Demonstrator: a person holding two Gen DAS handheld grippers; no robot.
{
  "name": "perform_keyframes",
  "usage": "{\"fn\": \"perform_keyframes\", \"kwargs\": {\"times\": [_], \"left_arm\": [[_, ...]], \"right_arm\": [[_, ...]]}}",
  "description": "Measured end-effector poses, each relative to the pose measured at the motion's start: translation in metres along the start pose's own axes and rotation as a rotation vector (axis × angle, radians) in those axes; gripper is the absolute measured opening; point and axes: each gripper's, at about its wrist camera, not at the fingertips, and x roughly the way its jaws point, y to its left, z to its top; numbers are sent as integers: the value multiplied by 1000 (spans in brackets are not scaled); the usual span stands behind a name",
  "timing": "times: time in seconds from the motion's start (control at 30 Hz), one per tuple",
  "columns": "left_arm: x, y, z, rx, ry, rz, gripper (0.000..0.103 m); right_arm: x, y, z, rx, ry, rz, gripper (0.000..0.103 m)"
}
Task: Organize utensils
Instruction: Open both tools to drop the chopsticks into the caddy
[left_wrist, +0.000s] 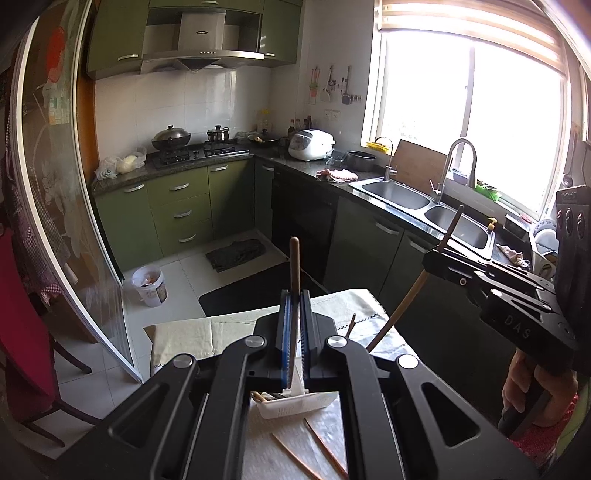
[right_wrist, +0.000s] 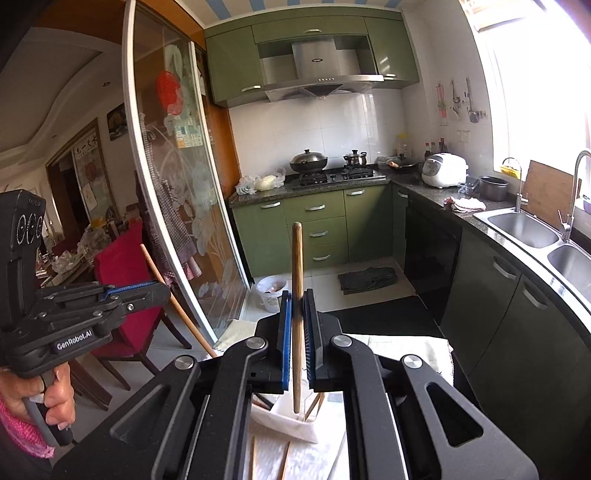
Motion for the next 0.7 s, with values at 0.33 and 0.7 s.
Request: {"fn": "perform_keyframes", "kwargs": {"times": [0.33,0.7], "left_arm": [[83,14,-46,-28,211,2,5],[92,23,-68,-30,282,26,6]], "right_arm": [[86,-22,-42,33,159,6,7],[105,-28,-72,38,221,-2,10]]}}
